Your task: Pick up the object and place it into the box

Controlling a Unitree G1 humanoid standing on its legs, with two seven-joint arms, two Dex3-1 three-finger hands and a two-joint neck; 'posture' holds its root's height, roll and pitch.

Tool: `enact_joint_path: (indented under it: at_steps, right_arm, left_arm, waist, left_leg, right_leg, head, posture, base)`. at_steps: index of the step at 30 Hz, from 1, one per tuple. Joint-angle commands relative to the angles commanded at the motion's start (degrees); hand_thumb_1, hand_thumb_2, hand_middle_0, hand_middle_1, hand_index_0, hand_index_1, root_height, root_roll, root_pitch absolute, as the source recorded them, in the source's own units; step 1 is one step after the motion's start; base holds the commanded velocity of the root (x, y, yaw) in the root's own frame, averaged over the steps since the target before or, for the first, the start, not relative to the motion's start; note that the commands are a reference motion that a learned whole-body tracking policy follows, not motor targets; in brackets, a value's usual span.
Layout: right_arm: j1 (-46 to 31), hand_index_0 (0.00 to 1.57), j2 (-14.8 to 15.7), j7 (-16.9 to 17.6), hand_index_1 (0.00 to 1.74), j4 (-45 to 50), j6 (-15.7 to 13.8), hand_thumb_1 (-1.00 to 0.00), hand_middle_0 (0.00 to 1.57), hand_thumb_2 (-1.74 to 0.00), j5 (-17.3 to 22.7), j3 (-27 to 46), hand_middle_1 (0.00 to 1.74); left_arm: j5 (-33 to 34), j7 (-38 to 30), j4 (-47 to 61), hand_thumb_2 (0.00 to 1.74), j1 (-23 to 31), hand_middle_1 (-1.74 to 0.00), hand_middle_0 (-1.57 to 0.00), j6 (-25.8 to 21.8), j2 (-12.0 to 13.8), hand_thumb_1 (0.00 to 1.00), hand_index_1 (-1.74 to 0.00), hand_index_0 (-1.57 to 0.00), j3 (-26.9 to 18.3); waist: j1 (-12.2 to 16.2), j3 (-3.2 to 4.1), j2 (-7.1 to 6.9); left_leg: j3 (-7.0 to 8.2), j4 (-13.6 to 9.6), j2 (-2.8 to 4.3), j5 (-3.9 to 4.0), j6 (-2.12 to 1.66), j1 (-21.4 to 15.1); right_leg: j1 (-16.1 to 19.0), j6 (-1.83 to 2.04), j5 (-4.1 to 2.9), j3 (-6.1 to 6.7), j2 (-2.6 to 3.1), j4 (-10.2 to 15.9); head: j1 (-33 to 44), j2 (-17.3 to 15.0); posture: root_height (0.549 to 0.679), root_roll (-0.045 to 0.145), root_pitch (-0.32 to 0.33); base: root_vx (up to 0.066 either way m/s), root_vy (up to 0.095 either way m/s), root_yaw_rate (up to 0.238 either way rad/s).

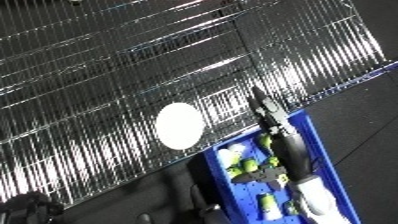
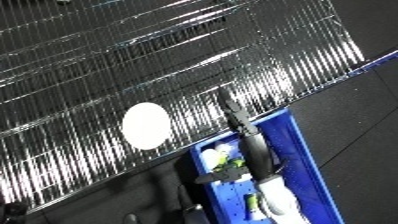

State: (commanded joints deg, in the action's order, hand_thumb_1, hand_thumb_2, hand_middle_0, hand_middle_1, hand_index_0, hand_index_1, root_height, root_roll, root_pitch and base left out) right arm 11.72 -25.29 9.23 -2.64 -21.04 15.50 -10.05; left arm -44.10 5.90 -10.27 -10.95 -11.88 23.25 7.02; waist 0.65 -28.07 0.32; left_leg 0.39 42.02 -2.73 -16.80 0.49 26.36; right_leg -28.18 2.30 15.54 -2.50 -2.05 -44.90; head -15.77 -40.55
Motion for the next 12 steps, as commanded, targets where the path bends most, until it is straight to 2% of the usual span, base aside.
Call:
enact_joint_path:
  at_steps: [12]
  right_arm:
    - [1.5,0.00,0.5,-2.2,0.00,-1.1,0.7,0.00,0.00,0.00,1.2,-0.4,0.00]
  left_arm:
    - [0.2,1.2,0.7,1.74,1.4,-1.74,-1.57,2.1,0.6,1.00,-1.74,-1.57,-0.1]
  waist:
    - [-1.2,-0.05,0.22]
  left_leg:
    - [0.08,2.8,0.09,-1.16,0.30,0.5]
  right_leg:
    - [-0.9,-0.06,0.86,-0.57,-0.77,-3.4]
  head:
    - [-1.1,-2.6]
  posture:
    - [0.631,0.055,0.011]
  base:
    - [0.063,-0.001,0.071]
